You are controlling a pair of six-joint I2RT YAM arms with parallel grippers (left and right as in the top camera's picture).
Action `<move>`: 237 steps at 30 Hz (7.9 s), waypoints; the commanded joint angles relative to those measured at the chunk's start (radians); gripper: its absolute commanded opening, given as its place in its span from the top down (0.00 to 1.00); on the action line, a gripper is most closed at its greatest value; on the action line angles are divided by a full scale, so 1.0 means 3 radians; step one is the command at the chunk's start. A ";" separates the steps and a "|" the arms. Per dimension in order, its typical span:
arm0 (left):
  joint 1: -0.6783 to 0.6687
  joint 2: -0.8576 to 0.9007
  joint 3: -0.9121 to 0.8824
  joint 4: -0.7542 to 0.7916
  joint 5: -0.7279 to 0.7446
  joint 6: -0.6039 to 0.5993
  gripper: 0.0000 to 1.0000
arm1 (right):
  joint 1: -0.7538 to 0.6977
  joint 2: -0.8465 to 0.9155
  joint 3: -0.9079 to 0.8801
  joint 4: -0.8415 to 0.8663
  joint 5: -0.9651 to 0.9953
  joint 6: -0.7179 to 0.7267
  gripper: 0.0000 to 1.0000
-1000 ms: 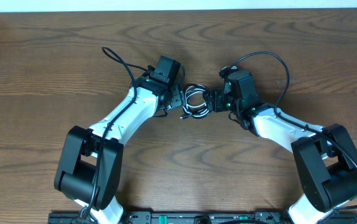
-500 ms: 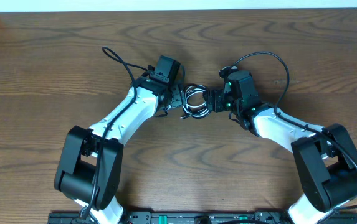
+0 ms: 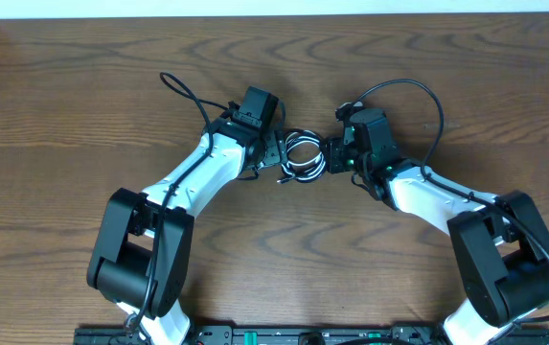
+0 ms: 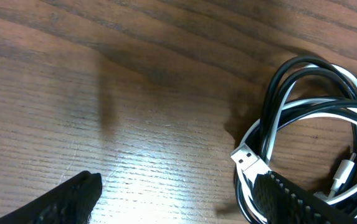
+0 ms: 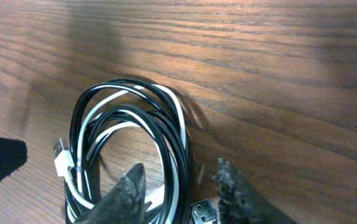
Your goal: Untangle cables
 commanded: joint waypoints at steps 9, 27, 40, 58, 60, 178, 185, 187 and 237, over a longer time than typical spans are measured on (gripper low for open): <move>-0.0003 0.0023 -0.0057 -0.0004 -0.0043 -0.0028 0.16 | 0.0023 0.0038 -0.0022 -0.0001 -0.0004 -0.0042 0.78; -0.0001 0.0022 -0.0057 -0.0058 -0.0043 -0.0025 0.46 | 0.0023 0.0038 -0.0022 -0.0015 -0.0083 -0.0041 0.99; 0.0084 0.0013 -0.0056 0.0023 0.0017 0.0023 0.86 | 0.0023 0.0038 -0.0022 -0.0025 -0.0085 0.0038 0.79; 0.0089 0.0072 -0.0056 0.0172 0.0440 0.0327 0.73 | 0.0023 0.0112 -0.0022 0.0098 0.0015 0.0139 0.59; 0.0089 0.0072 -0.0056 0.0187 0.0542 0.0367 0.72 | 0.0023 0.0112 -0.0022 0.0098 0.0014 0.0139 0.63; 0.0684 0.0081 -0.0289 -0.0104 0.1081 0.0361 0.91 | 0.0587 0.0117 -0.0022 0.0072 -0.0153 0.0484 0.73; 0.0722 0.0081 -0.0289 -0.0080 0.1081 0.0474 0.92 | 0.0587 0.0117 -0.0022 0.0071 -0.0175 0.0484 0.61; 0.0753 0.0081 -0.0289 -0.0067 0.1081 0.0474 0.92 | 0.0590 0.0117 -0.0022 0.0067 -0.0175 0.0484 0.61; 0.0427 -0.0350 -0.0568 -0.0454 0.1539 0.1314 0.54 | 0.0609 0.0212 -0.0022 0.0125 -0.0174 0.0557 0.60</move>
